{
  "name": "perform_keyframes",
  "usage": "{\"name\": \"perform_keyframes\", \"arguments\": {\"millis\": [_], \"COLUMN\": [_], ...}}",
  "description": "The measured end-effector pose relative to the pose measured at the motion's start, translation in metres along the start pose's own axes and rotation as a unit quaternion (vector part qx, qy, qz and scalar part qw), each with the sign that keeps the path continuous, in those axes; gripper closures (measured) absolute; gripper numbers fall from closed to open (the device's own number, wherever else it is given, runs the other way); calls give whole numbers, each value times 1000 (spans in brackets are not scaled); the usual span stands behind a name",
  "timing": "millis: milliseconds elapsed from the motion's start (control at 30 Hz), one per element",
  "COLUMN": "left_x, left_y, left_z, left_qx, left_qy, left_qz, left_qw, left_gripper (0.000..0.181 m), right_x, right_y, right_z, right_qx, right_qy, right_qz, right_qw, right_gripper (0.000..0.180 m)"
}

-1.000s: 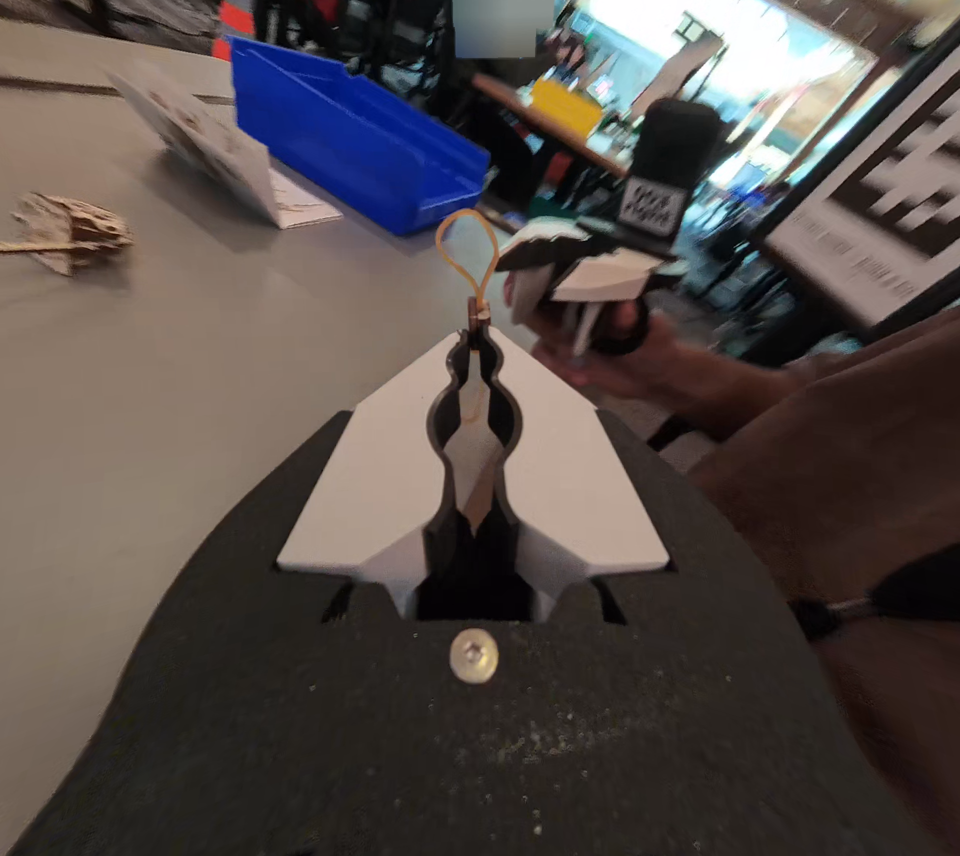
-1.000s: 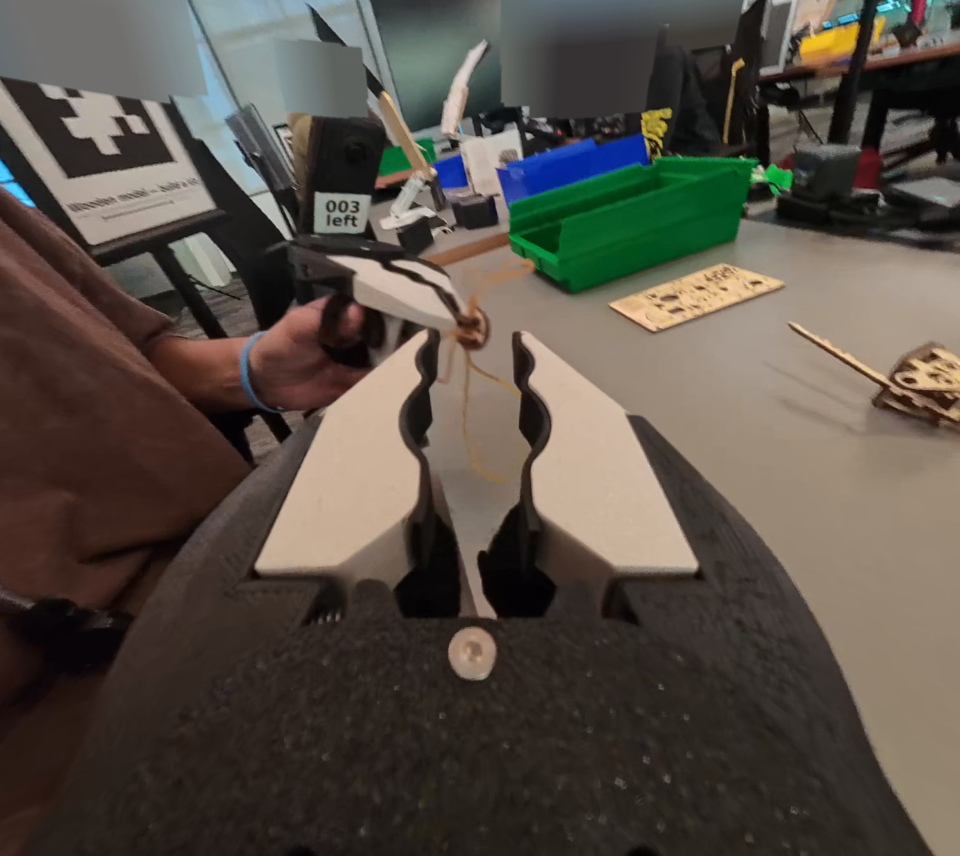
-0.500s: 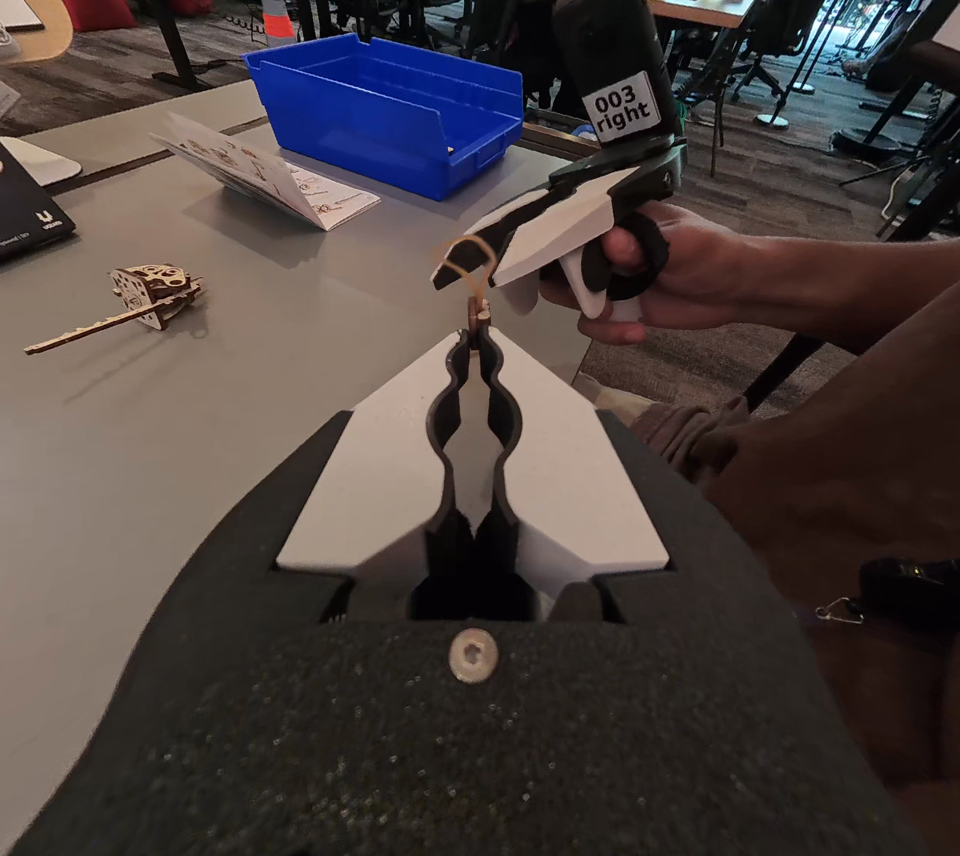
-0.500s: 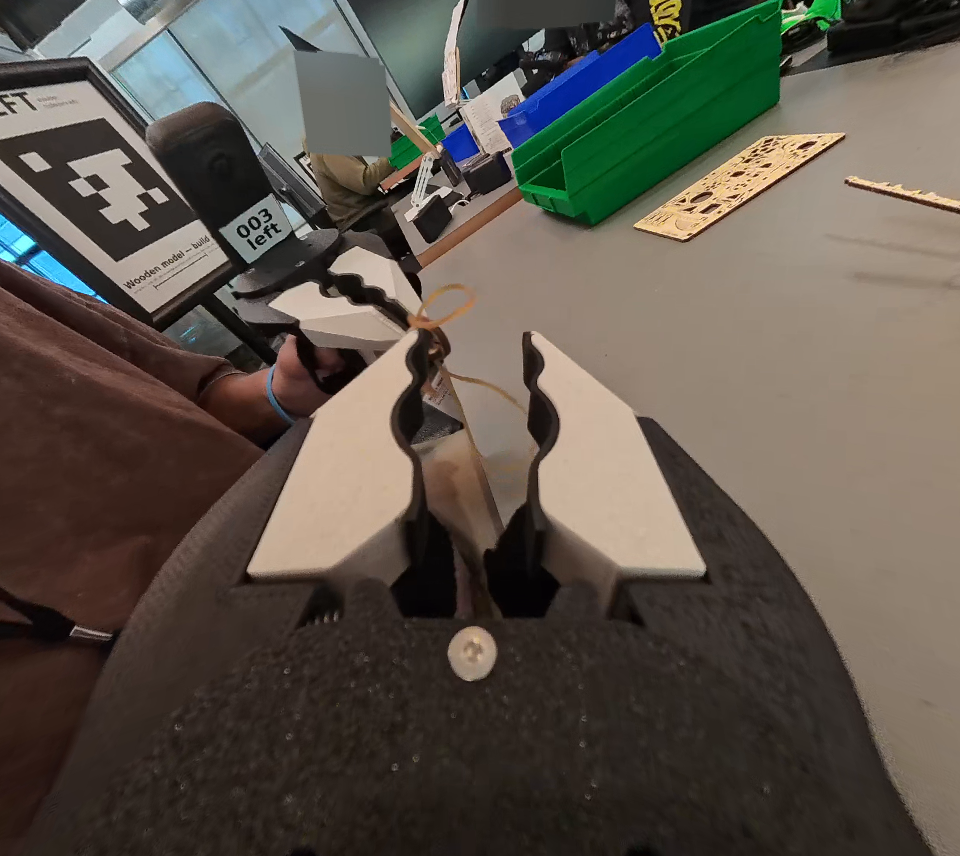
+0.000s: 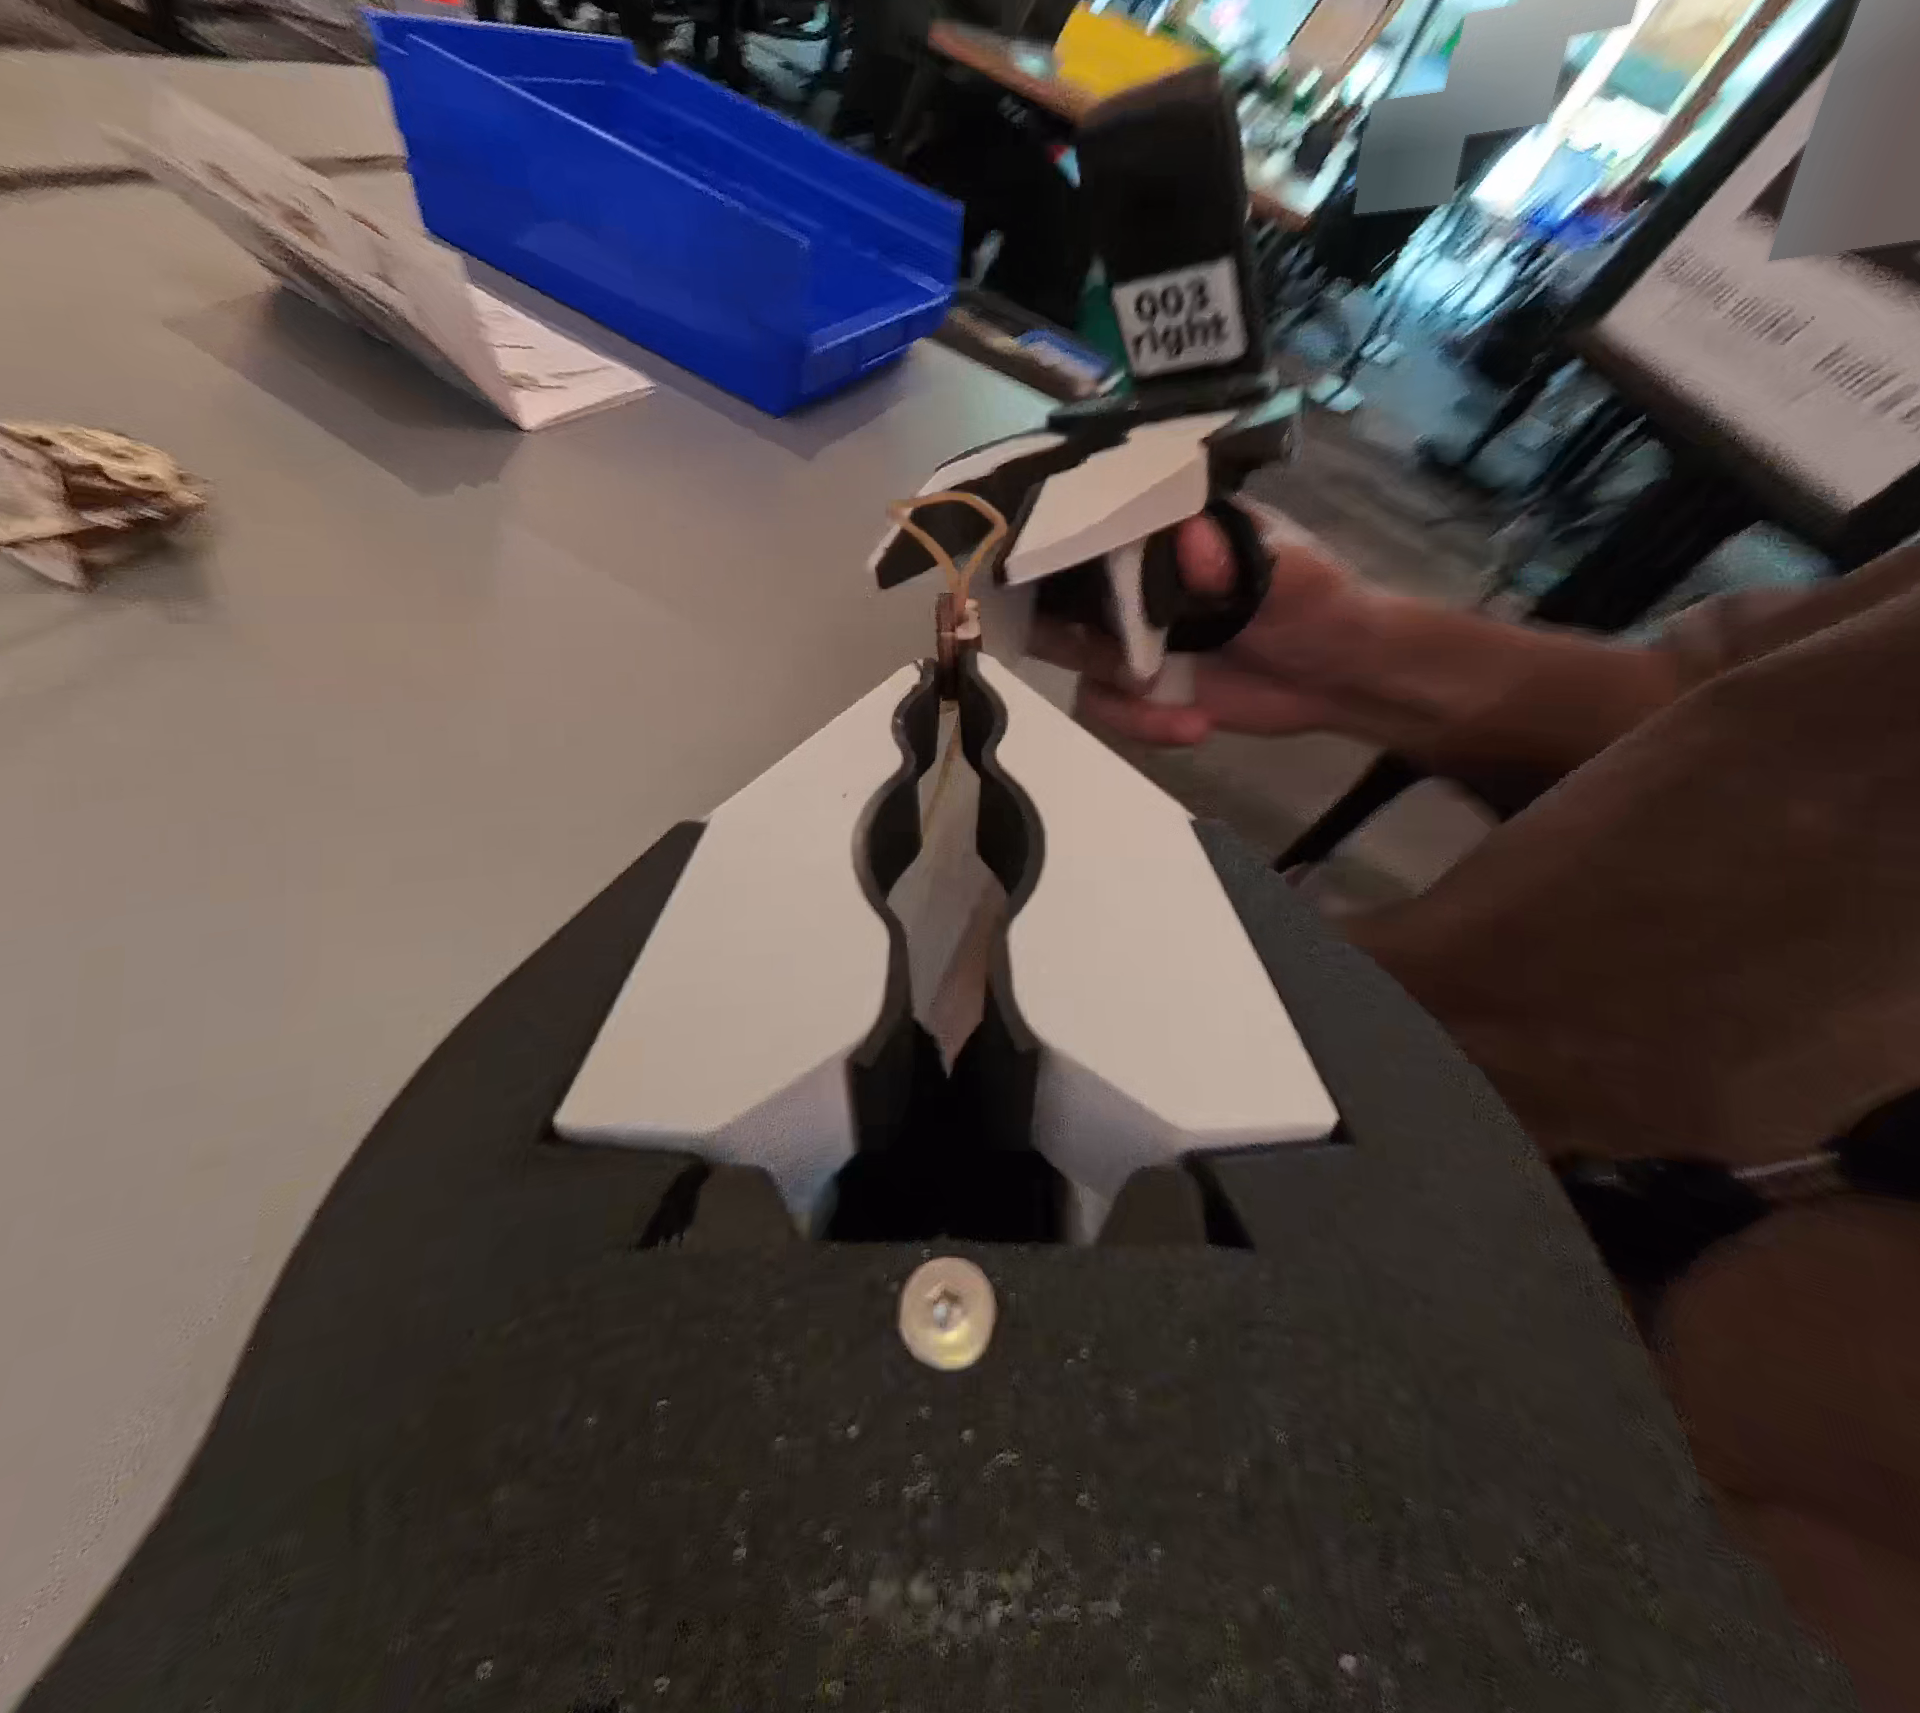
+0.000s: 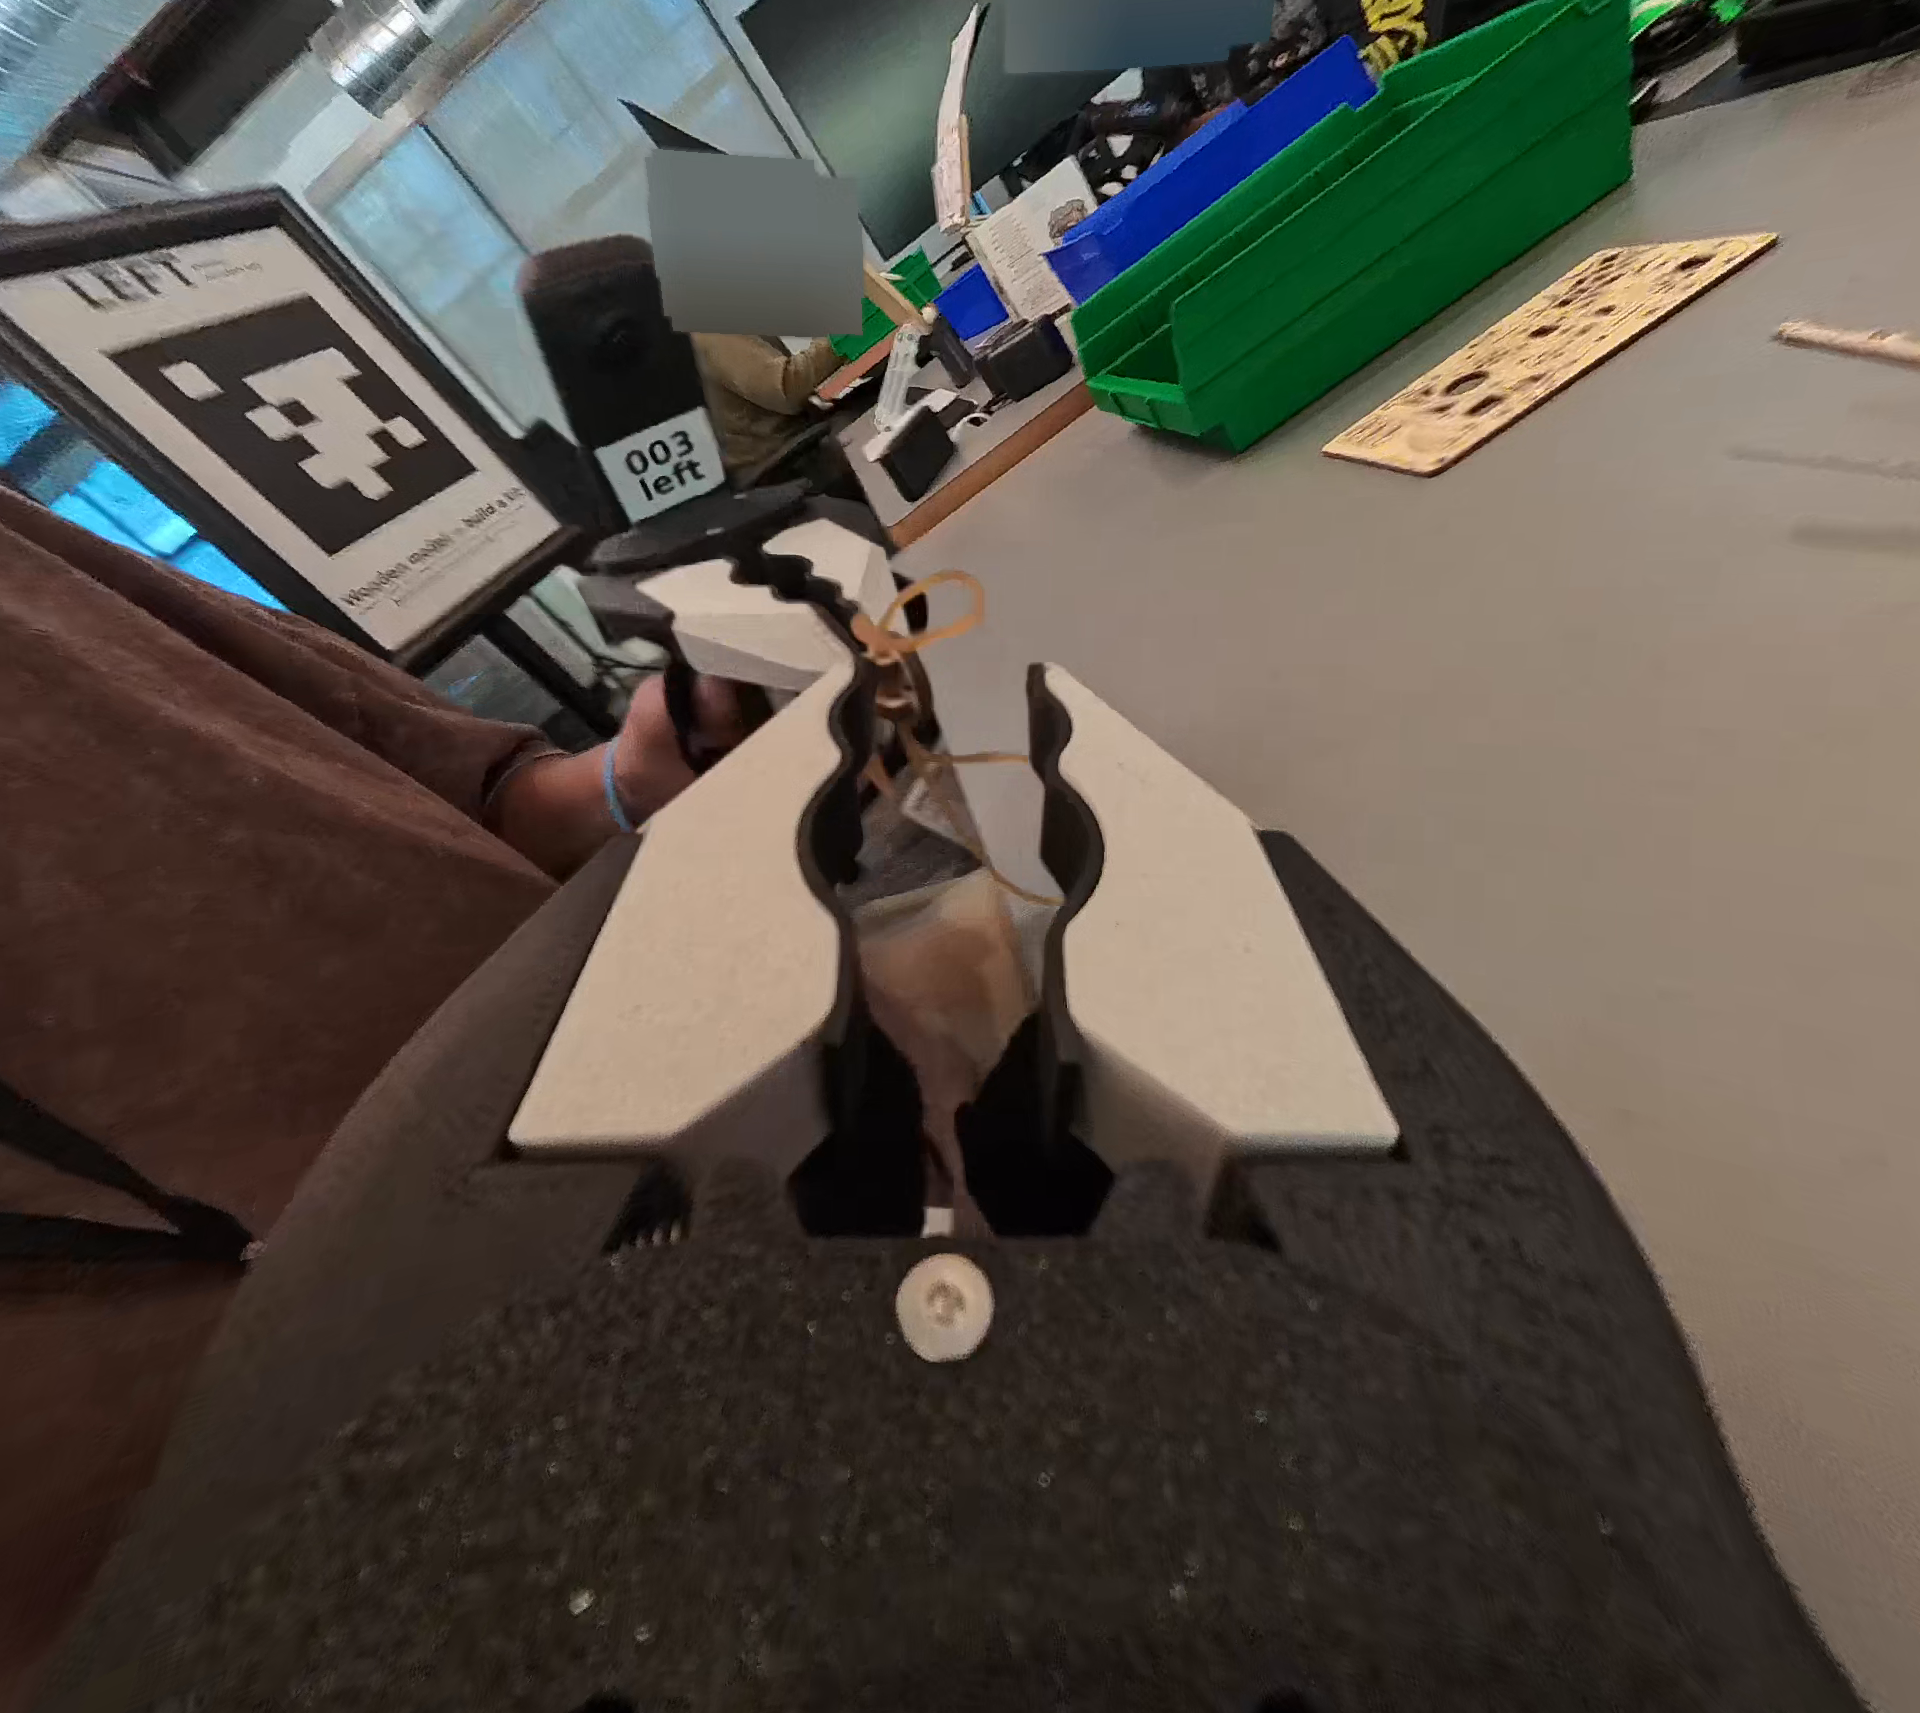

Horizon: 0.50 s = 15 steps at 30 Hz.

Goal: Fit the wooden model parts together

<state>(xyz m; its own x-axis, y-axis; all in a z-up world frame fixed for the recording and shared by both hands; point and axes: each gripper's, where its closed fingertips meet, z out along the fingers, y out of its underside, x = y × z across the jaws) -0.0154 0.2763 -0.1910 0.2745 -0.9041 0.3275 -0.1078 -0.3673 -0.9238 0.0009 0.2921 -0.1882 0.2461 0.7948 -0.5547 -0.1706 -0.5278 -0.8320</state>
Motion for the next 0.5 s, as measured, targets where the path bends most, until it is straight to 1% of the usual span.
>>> {"name": "perform_keyframes", "arguments": {"millis": [33,100,167,233,300,500], "left_x": [2,1,1,1,2,5], "left_y": [-2,-6,-9,-10,-8,-5], "left_z": [0,-1,-1,0,1,3], "left_qx": [12,34,48,55,49,43], "left_qy": [28,68,100,108,108,120], "left_qz": [-41,-118,-167,-184,-180,-193], "left_qw": [999,990,980,976,977,973], "left_gripper": [180,180,180,179,179,179], "right_x": [0,-4,-10,-17,-21,-15], "right_y": [-1,-2,-2,-4,-6,-5], "right_z": [-1,-2,-1,0,0,-1], "right_qx": [-1,-6,-9,-2,8,-2], "right_qy": [15,38,53,51,46,60], "right_qz": [-28,-113,-175,-196,-200,-204], "right_qw": [999,993,983,979,979,977], "right_gripper": [152,163,169,169,169,170]}}
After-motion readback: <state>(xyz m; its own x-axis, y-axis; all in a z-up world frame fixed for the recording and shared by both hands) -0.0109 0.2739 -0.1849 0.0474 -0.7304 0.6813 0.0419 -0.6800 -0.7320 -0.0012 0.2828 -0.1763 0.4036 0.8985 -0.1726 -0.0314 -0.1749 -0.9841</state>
